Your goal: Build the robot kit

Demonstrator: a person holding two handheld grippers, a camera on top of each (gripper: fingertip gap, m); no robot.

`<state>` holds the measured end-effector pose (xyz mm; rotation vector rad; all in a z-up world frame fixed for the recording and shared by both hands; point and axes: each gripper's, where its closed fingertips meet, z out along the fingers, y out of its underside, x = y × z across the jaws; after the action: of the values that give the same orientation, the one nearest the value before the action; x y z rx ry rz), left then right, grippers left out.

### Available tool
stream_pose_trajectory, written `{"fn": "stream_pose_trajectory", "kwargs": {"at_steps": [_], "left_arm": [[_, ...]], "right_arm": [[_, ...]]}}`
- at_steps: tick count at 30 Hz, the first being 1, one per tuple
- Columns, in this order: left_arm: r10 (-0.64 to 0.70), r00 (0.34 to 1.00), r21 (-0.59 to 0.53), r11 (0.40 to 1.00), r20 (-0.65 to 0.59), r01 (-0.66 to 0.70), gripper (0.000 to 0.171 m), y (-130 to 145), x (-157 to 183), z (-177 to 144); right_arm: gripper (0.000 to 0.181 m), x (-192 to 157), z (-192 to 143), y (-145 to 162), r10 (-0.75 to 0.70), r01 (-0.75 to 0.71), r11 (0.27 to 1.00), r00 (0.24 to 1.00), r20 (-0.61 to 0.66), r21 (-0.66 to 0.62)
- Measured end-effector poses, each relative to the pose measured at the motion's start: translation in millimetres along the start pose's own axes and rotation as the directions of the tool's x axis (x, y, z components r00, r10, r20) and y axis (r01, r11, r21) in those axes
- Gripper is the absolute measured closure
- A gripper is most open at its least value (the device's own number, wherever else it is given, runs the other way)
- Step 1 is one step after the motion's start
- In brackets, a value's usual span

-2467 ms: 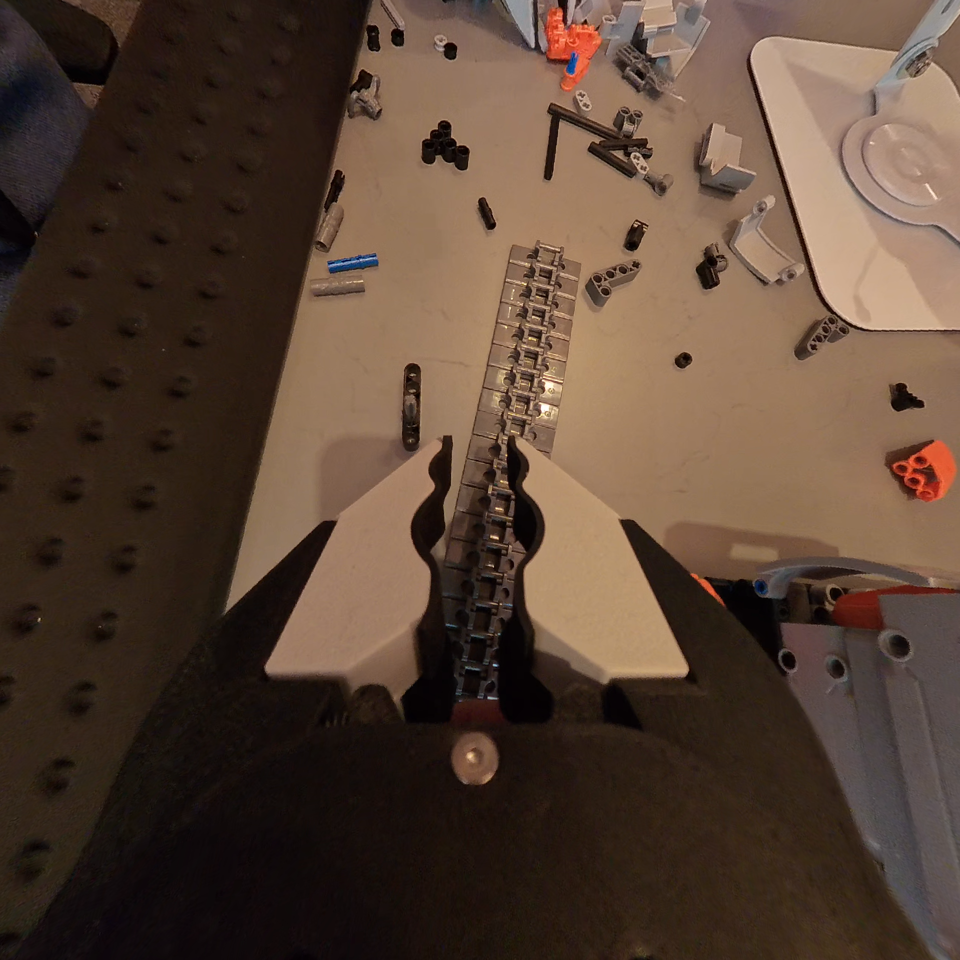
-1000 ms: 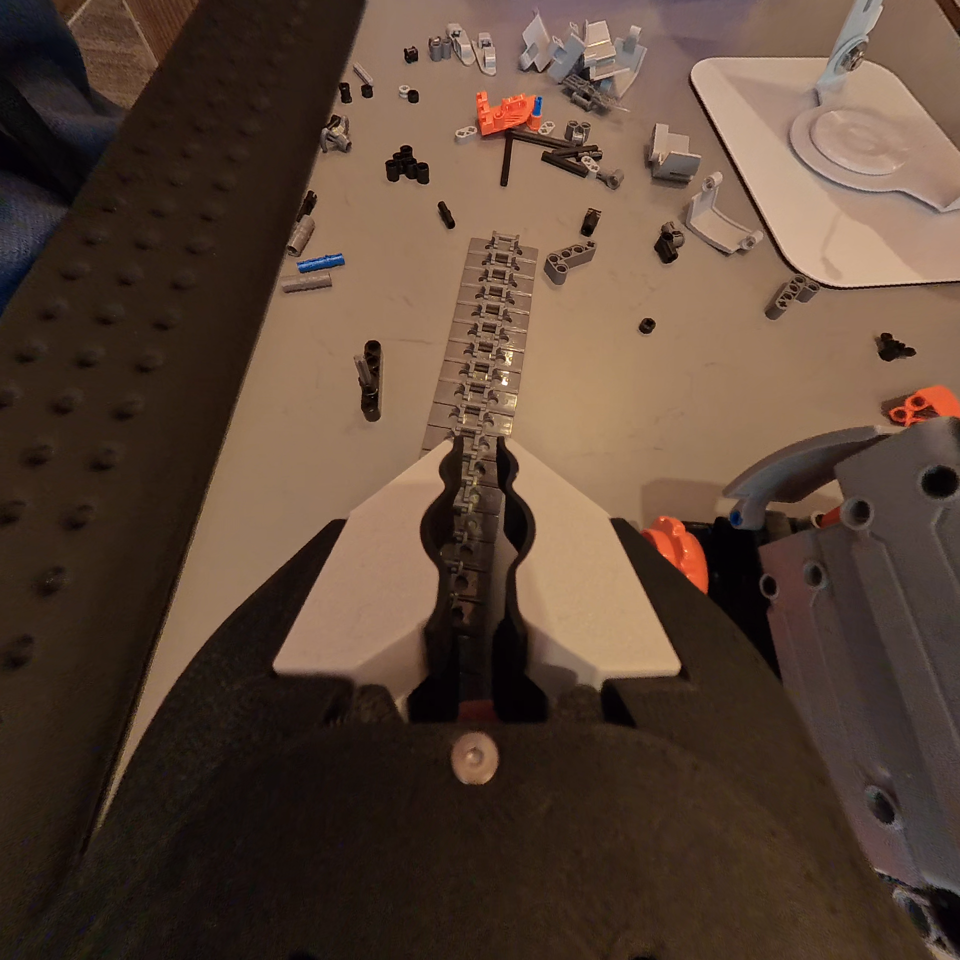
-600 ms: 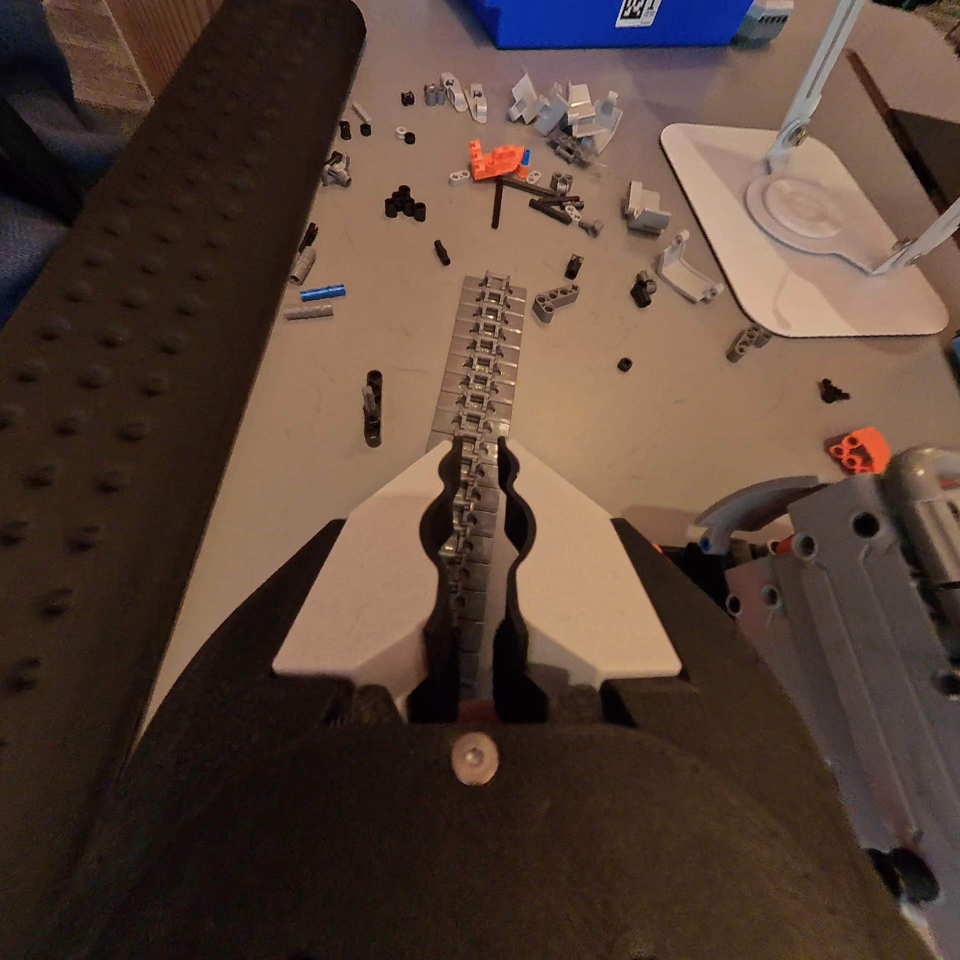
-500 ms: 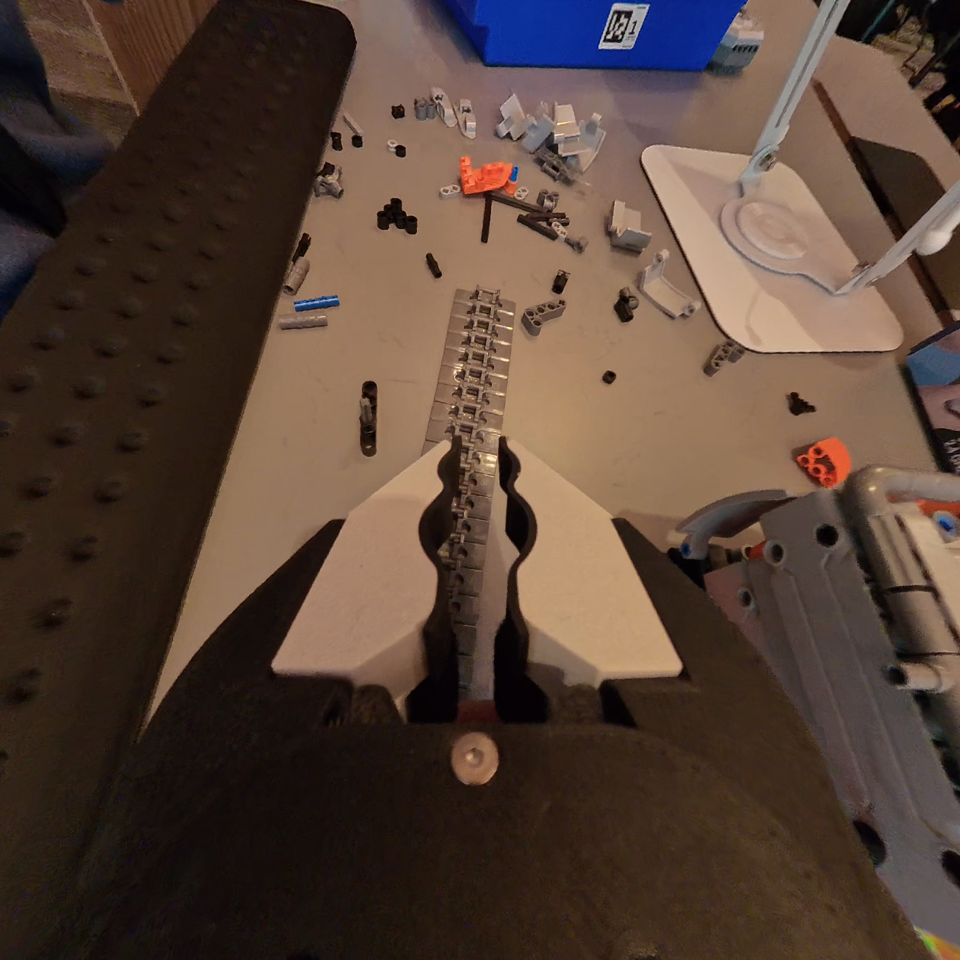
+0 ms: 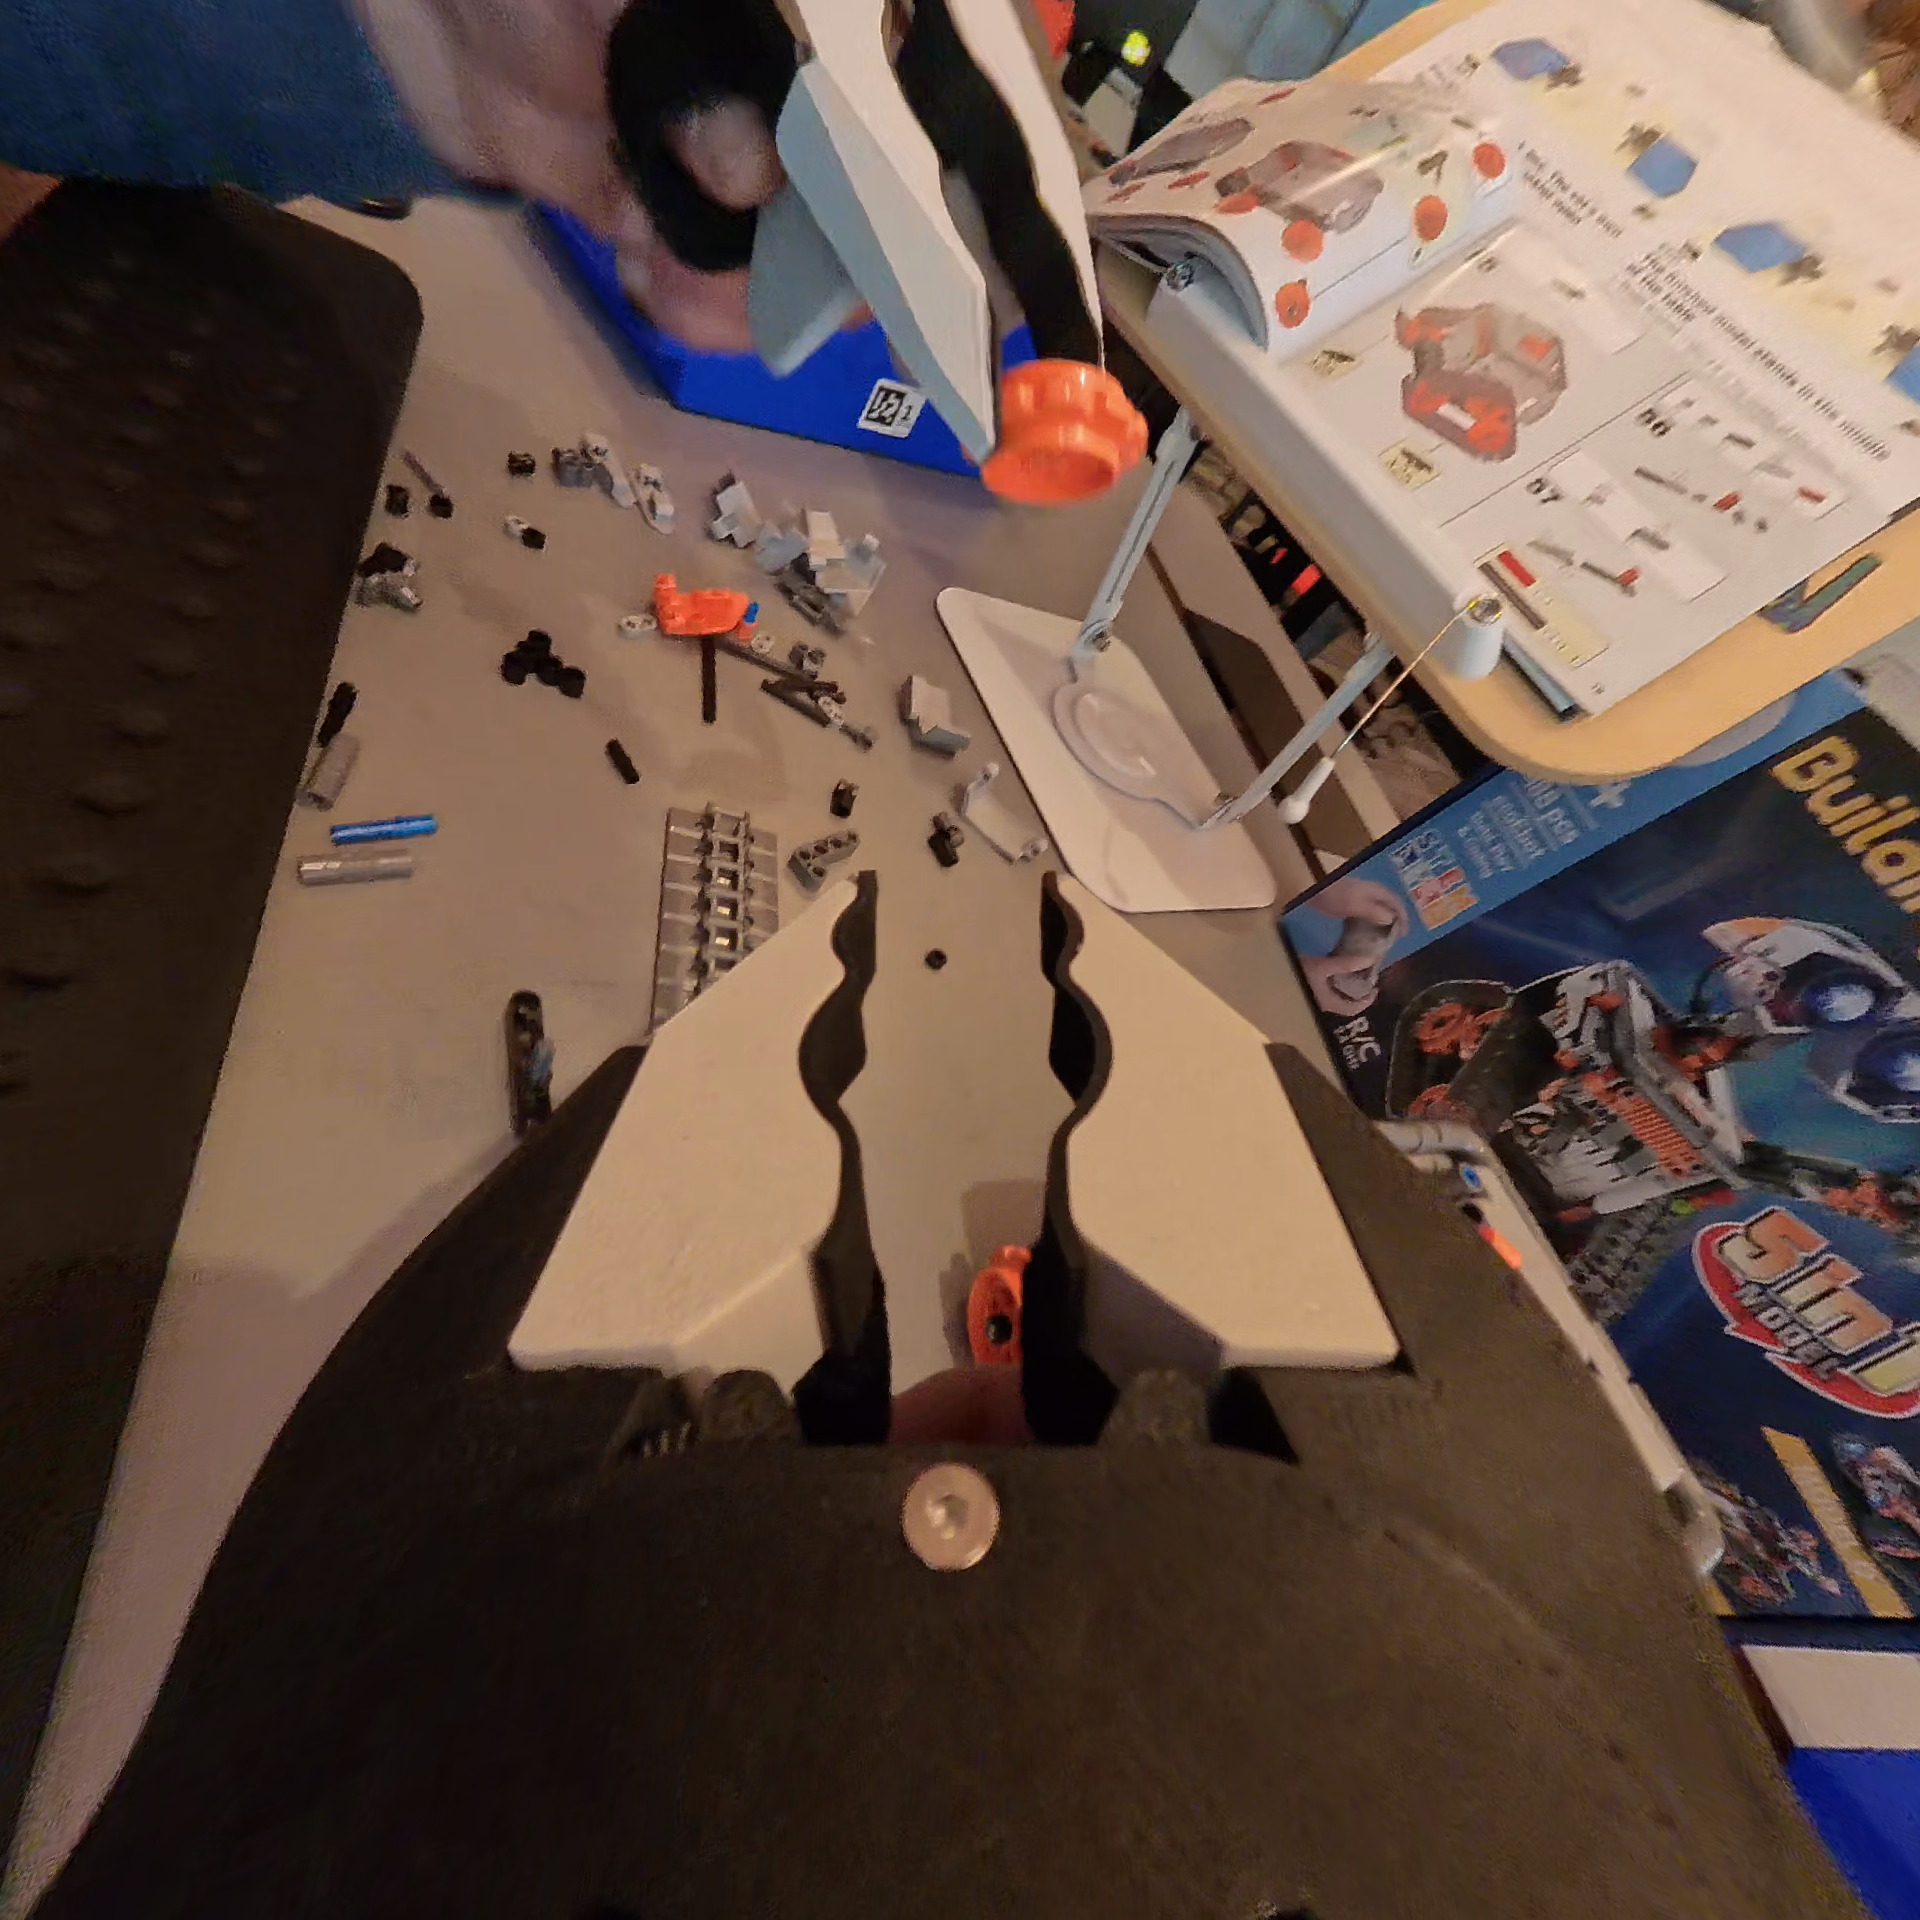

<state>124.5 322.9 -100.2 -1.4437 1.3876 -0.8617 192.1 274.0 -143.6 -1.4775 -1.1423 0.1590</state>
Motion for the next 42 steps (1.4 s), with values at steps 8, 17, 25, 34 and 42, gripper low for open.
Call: {"fn": "stream_pose_trajectory", "kwargs": {"at_steps": [8, 17, 25, 34, 42], "left_arm": [[-0.283, 0.899, 0.151, 0.925, -0.334, 0.348, 0.136, -21, 59, 39], [-0.421, 0.704, 0.118, 0.807, -0.572, 0.579, 0.136, -23, 75, 37], [-0.401, 0.654, 0.145, 0.774, -0.641, 0.616, 0.134, -30, 83, 30], [-0.265, 0.874, 0.263, 0.882, -0.408, 0.39, 0.122, -24, 71, 33], [-0.238, 0.915, 0.23, 0.919, -0.326, 0.321, 0.149, -14, 75, 43]], "right_arm": [[0.115, -4, 12, -42, -0.058, 0.064, 0.997, 0.99, -0.126, 0.043], [0.139, 7, 18, -41, -0.097, 0.118, 0.99, 0.967, -0.234, 0.077], [0.14, 2, 9, -51, -0.093, 0.121, 0.983, 0.976, -0.198, 0.135], [0.14, 10, 11, -32, -0.163, 0.171, 0.985, 0.959, -0.23, 0.018], [0.14, 3, 19, -26, -0.303, 0.293, 0.953, 0.918, -0.257, -0.079]]}}
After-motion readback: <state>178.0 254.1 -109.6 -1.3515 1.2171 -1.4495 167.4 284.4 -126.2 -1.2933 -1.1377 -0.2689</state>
